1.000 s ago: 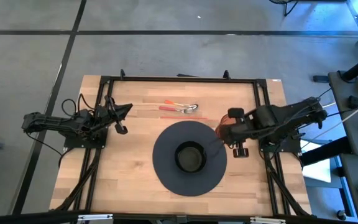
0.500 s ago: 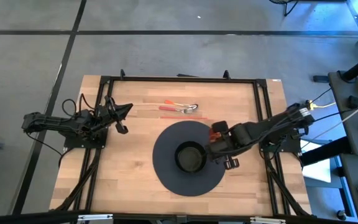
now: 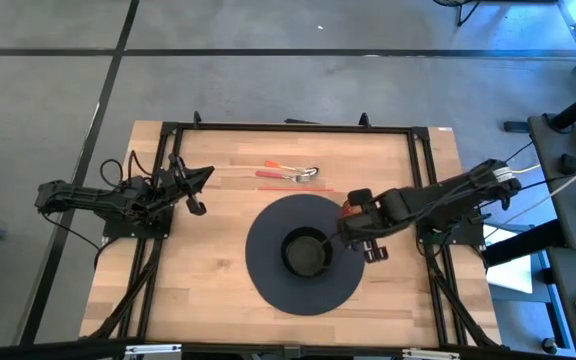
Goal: Pick & Place Utensil
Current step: Put the brown cup on the blue mat to the top right of the black bowl, then put the orange straw into the brown cup
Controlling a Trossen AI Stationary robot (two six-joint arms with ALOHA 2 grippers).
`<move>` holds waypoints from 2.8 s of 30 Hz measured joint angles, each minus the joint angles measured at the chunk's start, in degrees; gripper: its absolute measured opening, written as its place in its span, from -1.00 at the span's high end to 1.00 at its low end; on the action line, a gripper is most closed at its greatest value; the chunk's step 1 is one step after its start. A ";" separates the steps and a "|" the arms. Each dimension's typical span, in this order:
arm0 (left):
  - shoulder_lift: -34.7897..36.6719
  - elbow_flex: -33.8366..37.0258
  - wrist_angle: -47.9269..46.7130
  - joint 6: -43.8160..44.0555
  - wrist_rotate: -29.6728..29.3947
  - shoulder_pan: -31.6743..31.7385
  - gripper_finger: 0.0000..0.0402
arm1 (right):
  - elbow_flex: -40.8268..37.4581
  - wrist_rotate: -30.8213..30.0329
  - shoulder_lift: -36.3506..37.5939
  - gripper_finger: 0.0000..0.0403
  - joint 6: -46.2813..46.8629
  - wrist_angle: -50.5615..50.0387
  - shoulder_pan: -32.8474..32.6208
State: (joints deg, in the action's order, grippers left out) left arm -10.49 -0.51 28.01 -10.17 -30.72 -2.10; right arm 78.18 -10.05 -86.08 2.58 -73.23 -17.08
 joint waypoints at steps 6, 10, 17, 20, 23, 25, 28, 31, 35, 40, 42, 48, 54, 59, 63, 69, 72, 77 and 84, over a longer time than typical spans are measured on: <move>0.01 0.00 0.02 0.00 -0.24 0.02 0.98 | -5.70 2.99 0.00 0.94 -3.75 5.12 3.39; 0.01 0.00 0.01 0.00 -0.22 0.02 0.99 | -7.91 4.44 0.04 0.94 -6.04 9.98 5.36; 0.01 0.00 0.02 0.00 -0.20 0.02 0.96 | -8.67 5.29 0.15 0.94 -6.50 11.03 6.32; 0.01 0.00 0.02 0.00 -0.20 0.01 0.97 | -8.67 5.71 0.15 0.94 -6.23 11.09 6.32; 0.01 0.00 0.02 0.00 -0.20 -0.01 0.98 | -8.70 6.00 0.13 0.87 -5.43 11.28 6.34; 0.01 0.00 0.02 0.00 -0.20 -0.01 0.99 | -8.77 6.28 0.04 0.81 -5.14 11.35 6.32; 0.01 0.00 0.02 0.00 -0.20 0.00 0.99 | -8.78 6.29 0.00 0.71 -5.54 11.23 6.32; 0.01 0.00 0.01 -0.01 -0.21 -0.01 0.98 | -8.78 6.26 0.00 0.62 -5.89 10.44 6.32; -0.02 0.00 0.02 0.00 -0.26 0.01 0.96 | -8.78 6.26 0.00 0.50 -6.04 10.04 6.32; 0.01 0.00 0.02 0.01 -0.26 0.00 0.98 | -7.77 3.78 0.00 0.38 -6.06 8.75 6.32; 0.00 0.00 0.02 0.24 -0.29 0.01 0.99 | -6.71 3.70 0.00 0.35 -6.02 7.94 6.32; 0.00 0.00 0.01 0.37 -0.42 -0.01 0.99 | 0.70 3.03 0.00 0.32 -3.74 0.28 6.32; 0.01 0.00 -0.30 0.39 -1.31 0.00 0.96 | 14.14 -1.18 0.67 0.32 -1.24 -12.12 6.28; 0.01 0.00 -0.90 0.41 -1.29 0.00 0.98 | 18.08 -4.55 9.94 0.36 -2.68 -4.66 6.30; 0.01 0.00 -1.11 0.42 -1.28 0.01 0.99 | 10.98 -6.43 22.53 0.47 -6.50 13.73 6.28; -0.01 0.00 -1.27 0.42 -1.27 0.02 0.97 | -9.34 1.82 41.42 0.80 -12.39 36.43 6.91; 0.01 0.00 -1.27 0.42 -1.27 0.02 0.98 | -21.47 9.01 50.13 0.96 -13.65 50.68 7.35; 0.01 0.00 -1.27 0.44 -1.27 0.00 0.99 | -37.91 11.67 61.18 0.95 -13.61 64.60 9.07; 0.00 0.00 -1.27 0.44 -1.25 0.02 0.96 | -56.11 15.12 68.81 0.98 -9.12 81.21 14.74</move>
State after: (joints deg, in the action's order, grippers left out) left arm -10.49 -0.51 26.74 -9.74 -31.97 -2.09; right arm 22.07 5.07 -17.27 -6.54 7.98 -2.34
